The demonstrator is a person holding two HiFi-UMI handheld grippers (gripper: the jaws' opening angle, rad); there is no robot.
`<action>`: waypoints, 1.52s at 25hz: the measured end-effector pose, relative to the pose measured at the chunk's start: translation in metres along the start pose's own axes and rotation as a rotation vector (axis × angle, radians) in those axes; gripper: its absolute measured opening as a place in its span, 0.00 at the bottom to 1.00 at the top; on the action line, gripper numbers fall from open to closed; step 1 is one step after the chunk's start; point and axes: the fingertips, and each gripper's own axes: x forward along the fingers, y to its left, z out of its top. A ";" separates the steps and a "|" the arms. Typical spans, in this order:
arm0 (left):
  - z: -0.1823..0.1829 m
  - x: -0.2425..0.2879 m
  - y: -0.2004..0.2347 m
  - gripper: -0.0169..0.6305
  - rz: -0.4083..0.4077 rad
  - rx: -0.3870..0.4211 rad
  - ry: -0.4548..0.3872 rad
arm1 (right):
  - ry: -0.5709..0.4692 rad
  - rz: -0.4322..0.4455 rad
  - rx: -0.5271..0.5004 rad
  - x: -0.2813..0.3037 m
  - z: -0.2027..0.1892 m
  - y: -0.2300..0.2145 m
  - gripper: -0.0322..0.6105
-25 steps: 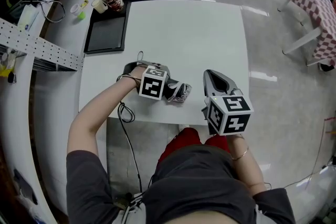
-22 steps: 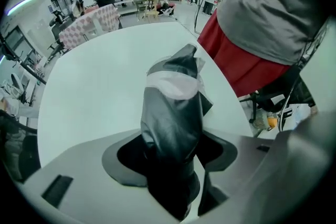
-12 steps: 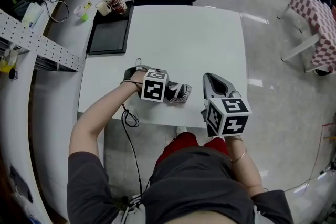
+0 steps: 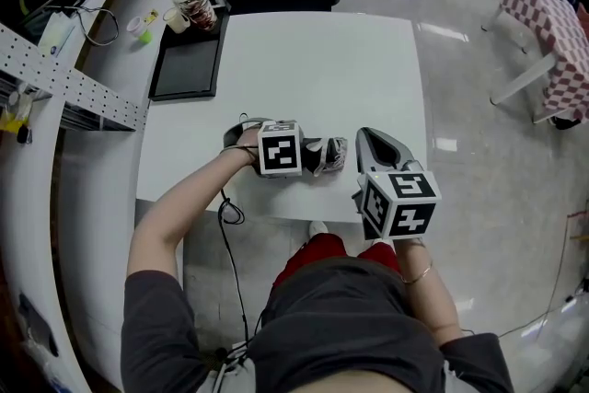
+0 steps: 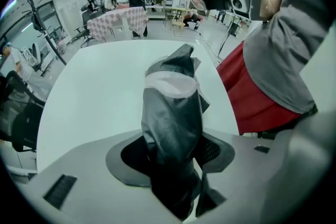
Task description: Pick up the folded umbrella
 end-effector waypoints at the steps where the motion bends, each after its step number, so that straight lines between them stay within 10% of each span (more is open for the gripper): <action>1: 0.005 -0.001 0.001 0.38 0.005 -0.014 -0.012 | -0.004 -0.003 0.002 -0.002 0.000 -0.003 0.08; 38: 0.200 -0.076 0.038 0.38 0.331 -0.490 -0.545 | -0.126 -0.056 0.069 -0.107 0.007 -0.125 0.08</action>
